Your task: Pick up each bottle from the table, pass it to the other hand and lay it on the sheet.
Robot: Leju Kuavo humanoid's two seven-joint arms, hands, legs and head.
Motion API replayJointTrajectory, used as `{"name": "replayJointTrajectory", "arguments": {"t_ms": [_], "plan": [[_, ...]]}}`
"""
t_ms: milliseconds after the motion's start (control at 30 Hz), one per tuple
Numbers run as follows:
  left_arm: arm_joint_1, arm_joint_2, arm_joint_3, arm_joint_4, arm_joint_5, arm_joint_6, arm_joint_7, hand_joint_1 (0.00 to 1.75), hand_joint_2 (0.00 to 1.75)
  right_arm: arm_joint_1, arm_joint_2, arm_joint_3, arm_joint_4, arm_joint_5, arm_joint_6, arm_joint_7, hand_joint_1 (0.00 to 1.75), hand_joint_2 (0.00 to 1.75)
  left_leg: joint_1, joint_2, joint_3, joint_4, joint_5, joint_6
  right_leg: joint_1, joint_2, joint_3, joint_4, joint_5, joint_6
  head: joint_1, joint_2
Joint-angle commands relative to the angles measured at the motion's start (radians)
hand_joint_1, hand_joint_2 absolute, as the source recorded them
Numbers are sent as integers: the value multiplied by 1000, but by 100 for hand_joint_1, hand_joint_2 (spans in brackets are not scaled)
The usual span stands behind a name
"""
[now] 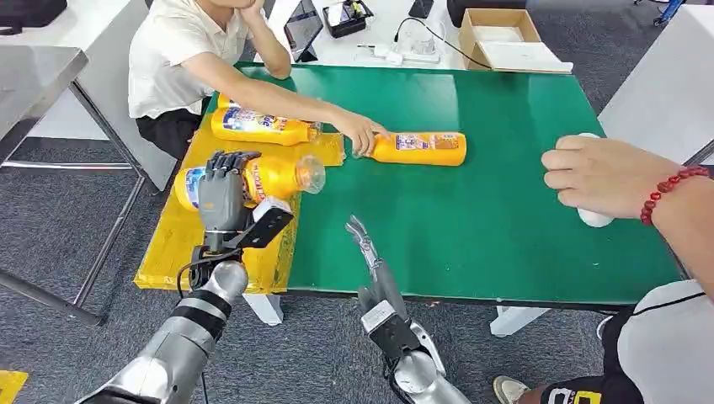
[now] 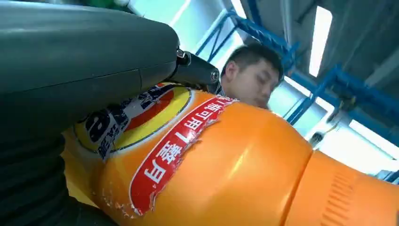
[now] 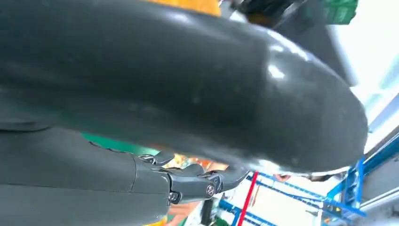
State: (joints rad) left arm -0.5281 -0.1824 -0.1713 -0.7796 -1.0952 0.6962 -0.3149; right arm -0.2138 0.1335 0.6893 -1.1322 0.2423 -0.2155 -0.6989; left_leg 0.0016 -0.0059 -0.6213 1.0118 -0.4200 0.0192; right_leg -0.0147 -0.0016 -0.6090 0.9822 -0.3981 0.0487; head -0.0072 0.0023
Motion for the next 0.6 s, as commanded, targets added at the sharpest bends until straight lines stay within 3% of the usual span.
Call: {"name": "replayJointTrajectory", "arguments": {"t_ms": [33,167,200,367,433,467,500,533,567,600], "plan": [[-189,29,-68,456,-177,-74,136,175,175,-60,-23,109,17,-38,16,1,0,0,1,1,5,-1,-2,-1,1,0,5,0,-2,-2,0,0],[-195,26,-25,479,-120,-205,158,175,175,-52,-20,109,14,-42,20,1,0,0,1,3,8,0,-4,-2,2,2,8,0,-3,-3,0,0],[-194,23,-19,483,-110,-244,165,175,175,-48,-16,107,14,-42,19,1,0,0,1,3,3,0,-1,-1,1,2,3,0,-1,-1,0,0],[-195,6,-61,495,-151,-321,235,175,175,-40,-21,126,-33,-61,-19,1,0,0,1,2,2,0,-1,-1,1,1,2,0,-1,-1,0,0],[-191,-3,-33,497,-118,-355,245,134,175,-37,-25,136,-49,-64,-23,1,0,0,1,2,3,1,-2,-1,1,1,3,1,-2,-2,0,0],[-191,-3,-33,497,-118,-355,245,134,175,-37,-25,136,-49,-64,-23,1,0,0,1,1,4,0,-2,-1,1,0,5,0,-3,-2,0,0],[-193,-3,-41,506,-125,-379,252,162,175,-36,-24,140,-50,-67,-21,1,0,0,1,1,4,0,-2,-1,1,0,4,0,-2,-2,0,0],[-192,-7,-9,509,-91,-409,265,162,175,-36,-24,141,-48,-68,-24,1,0,0,1,1,5,0,-2,-1,1,0,5,0,-3,-2,0,0],[-185,-3,15,504,-63,-424,265,159,175,-37,-22,142,-49,-71,-31,1,0,0,1,2,4,0,-2,-1,1,1,4,0,-2,-2,0,0],[-183,-1,16,504,-63,-422,268,126,175,-37,-21,141,-46,-71,-33,1,0,0,1,2,3,-1,-1,-1,1,1,3,-1,-1,-1,0,0]]}}
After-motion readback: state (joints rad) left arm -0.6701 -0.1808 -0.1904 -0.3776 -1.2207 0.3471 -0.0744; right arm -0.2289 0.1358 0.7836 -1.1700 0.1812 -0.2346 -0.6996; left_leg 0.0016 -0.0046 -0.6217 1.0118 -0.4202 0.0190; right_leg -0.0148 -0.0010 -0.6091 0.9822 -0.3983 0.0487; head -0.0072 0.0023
